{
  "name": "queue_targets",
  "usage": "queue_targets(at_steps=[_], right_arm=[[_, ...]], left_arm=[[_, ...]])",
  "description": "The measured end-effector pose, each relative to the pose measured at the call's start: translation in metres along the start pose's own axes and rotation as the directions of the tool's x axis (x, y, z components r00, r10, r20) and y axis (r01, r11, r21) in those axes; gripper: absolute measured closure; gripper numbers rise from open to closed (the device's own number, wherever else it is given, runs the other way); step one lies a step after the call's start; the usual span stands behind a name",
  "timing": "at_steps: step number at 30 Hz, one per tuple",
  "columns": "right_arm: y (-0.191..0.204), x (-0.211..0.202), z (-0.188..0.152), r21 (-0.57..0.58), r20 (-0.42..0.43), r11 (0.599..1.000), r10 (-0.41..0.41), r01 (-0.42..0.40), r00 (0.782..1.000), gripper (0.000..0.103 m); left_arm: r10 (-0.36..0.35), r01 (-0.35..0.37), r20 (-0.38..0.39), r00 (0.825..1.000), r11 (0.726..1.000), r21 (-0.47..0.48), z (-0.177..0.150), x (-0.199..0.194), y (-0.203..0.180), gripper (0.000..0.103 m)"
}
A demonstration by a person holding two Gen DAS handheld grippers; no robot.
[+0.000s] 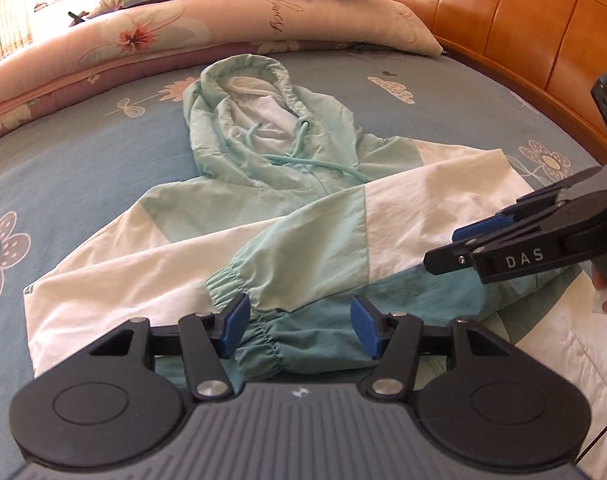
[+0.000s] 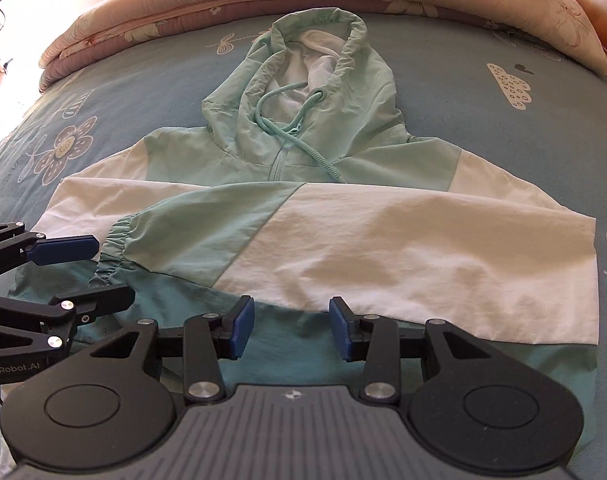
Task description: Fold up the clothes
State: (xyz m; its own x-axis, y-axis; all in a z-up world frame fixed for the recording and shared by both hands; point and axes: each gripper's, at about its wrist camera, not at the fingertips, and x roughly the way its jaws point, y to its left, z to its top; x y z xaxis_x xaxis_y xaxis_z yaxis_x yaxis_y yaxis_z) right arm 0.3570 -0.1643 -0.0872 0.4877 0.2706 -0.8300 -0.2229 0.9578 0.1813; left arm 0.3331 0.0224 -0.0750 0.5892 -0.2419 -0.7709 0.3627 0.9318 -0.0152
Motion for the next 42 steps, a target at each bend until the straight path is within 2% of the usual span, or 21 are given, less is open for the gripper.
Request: queue_targets(at_steps=[5,10,16,20,26,28,31,34,38,40,42], right_arm=[[-0.017,-0.003,0.004,0.031,0.019,0.999,0.031,-0.032,0.999,0.057],[-0.036,0.001,0.017,0.058,0.014,0.997,0.048,-0.048,0.999,0.054],[-0.067,0.002,0.052,0.095,0.023,0.993,0.063,-0.065,0.998,0.051],[-0.089,0.008,0.084,0.114,0.028,0.99,0.077,-0.079,0.997,0.051],[-0.121,0.028,0.148,0.123,0.086,0.988,0.088,-0.098,0.992,0.051],[-0.133,0.042,0.17,0.133,0.105,0.986,0.089,-0.103,0.99,0.051],[-0.154,0.071,0.203,0.179,0.111,0.979,0.082,-0.101,0.99,0.053],[-0.169,0.108,0.236,0.197,0.075,0.978,0.054,-0.068,0.996,0.054],[-0.178,0.151,0.275,0.213,0.05,0.97,0.105,-0.114,0.993,0.054],[-0.179,0.175,0.292,0.225,0.04,0.961,0.154,-0.159,0.987,0.054],[-0.179,0.193,0.301,0.24,0.045,0.955,0.167,-0.173,0.985,0.053]], left_arm=[[0.003,-0.011,-0.114,0.993,0.998,-0.068,0.004,0.036,0.0,0.044],[-0.018,0.001,-0.151,0.988,0.993,-0.115,0.012,0.034,0.006,0.044],[-0.043,0.029,-0.083,0.996,0.987,-0.156,0.049,0.021,0.037,0.044],[-0.057,0.046,-0.051,0.997,0.979,-0.196,0.082,0.033,0.071,0.044],[-0.106,0.09,-0.03,0.994,0.94,-0.328,0.128,0.066,0.131,0.048],[-0.112,0.095,-0.025,0.993,0.928,-0.361,0.138,0.079,0.147,0.05],[-0.095,0.08,-0.023,0.995,0.932,-0.354,0.152,0.1,0.164,0.052],[-0.097,0.088,-0.009,0.995,0.93,-0.356,0.166,0.122,0.179,0.052],[-0.108,0.108,0.02,0.994,0.929,-0.355,0.189,0.151,0.195,0.052],[-0.125,0.129,0.035,0.992,0.914,-0.384,0.203,0.17,0.204,0.052],[-0.137,0.144,0.048,0.989,0.898,-0.415,0.215,0.185,0.211,0.052]])
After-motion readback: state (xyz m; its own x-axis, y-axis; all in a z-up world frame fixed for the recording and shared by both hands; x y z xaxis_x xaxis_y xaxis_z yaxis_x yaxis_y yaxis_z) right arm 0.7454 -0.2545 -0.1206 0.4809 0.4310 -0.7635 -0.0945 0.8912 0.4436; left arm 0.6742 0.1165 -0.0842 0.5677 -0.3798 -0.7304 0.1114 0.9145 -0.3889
